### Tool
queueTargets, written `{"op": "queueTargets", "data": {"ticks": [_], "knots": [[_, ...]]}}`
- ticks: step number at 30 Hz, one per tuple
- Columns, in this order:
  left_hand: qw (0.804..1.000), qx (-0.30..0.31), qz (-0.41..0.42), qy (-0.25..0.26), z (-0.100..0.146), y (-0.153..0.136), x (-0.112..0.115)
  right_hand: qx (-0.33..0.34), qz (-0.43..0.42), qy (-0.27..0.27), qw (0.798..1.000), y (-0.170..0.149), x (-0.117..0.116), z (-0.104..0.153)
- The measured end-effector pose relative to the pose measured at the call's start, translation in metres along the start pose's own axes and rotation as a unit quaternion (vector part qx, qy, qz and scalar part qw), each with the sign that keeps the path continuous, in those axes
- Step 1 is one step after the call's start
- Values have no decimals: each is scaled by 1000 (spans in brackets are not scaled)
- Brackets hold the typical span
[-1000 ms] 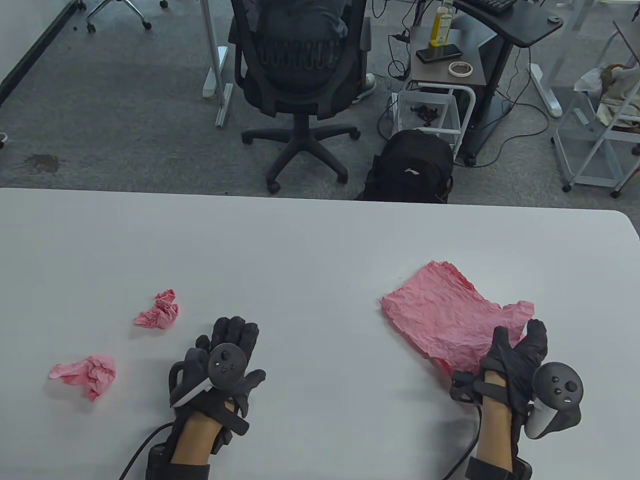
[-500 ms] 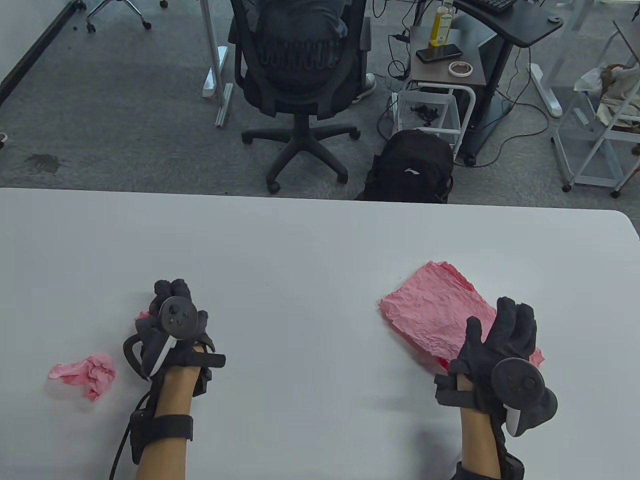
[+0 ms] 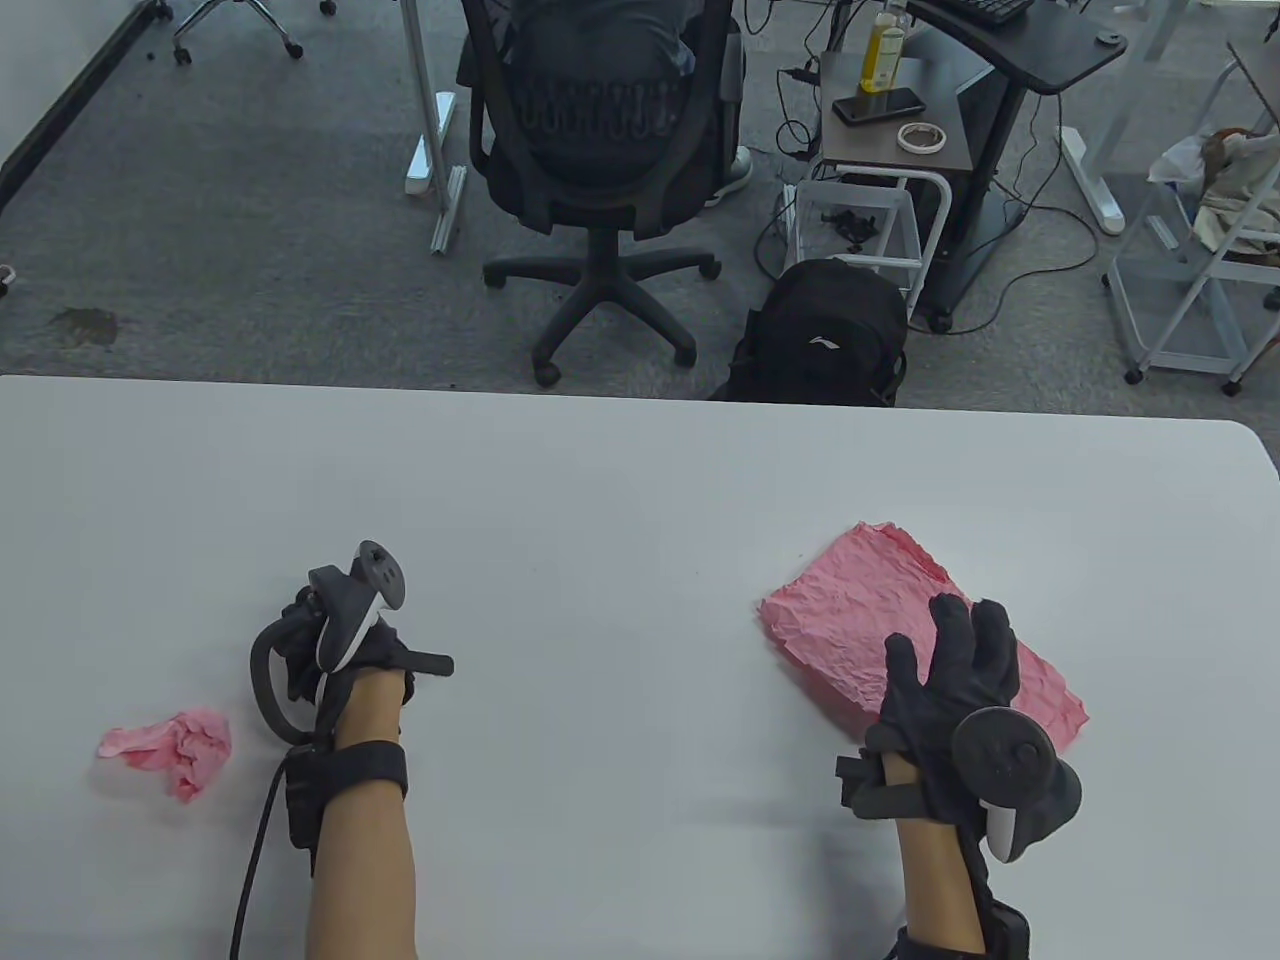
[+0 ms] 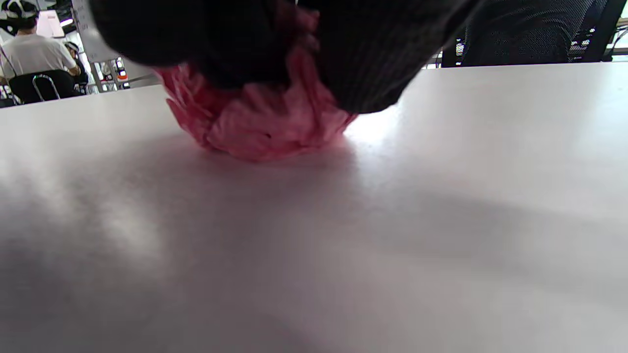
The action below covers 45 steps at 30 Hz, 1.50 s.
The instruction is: Flatten crumpled papers and stack
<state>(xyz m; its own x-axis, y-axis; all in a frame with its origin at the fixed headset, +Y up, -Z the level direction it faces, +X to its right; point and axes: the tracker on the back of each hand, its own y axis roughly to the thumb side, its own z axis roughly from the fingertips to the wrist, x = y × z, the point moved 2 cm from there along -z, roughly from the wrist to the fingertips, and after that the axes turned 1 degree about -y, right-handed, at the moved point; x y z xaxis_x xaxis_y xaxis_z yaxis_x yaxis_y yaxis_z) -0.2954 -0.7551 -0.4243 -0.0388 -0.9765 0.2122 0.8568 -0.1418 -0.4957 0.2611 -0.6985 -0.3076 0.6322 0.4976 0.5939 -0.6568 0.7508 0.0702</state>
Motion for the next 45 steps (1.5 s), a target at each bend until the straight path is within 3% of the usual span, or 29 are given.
{"op": "queueTargets", "data": {"ticks": [7, 14, 20, 22, 24, 26, 28, 32, 34, 35, 39, 42, 45], "knots": [[997, 60, 30, 49, 22, -2, -9, 32, -6, 15, 999, 10, -9, 5], [967, 169, 124, 144, 85, -6, -40, 89, 3, 55, 994, 31, -32, 17], [929, 239, 188, 209, 131, -4, -35, 147, 10, 169, 975, 54, -83, 46], [924, 252, 201, 204, 135, -1, -27, 161, 10, 210, 964, 62, -98, 56], [924, 273, 213, 161, 136, 1, -26, 177, 17, 229, 957, 68, -106, 64], [919, 280, 207, 183, 141, 1, -26, 178, 5, 254, 951, 72, -113, 70], [912, 302, 219, 169, 147, 3, -22, 172, -26, 283, 943, 75, -121, 78], [869, 364, 298, 152, 161, 15, -21, 192, -43, 337, 921, 85, -135, 94], [834, 422, 334, 123, 172, 29, -23, 218, -37, 348, 911, 94, -140, 103], [825, 431, 348, 111, 175, 33, -23, 222, -43, 352, 908, 97, -141, 107], [758, 473, 443, 75, 193, 46, -25, 225, -78, 379, 894, 108, -145, 122], [725, 480, 487, 85, 194, 46, -24, 215, -111, 363, 900, 109, -143, 122], [680, 530, 507, 16, 194, 55, -18, 187, -171, 333, 908, 104, -137, 114]]}}
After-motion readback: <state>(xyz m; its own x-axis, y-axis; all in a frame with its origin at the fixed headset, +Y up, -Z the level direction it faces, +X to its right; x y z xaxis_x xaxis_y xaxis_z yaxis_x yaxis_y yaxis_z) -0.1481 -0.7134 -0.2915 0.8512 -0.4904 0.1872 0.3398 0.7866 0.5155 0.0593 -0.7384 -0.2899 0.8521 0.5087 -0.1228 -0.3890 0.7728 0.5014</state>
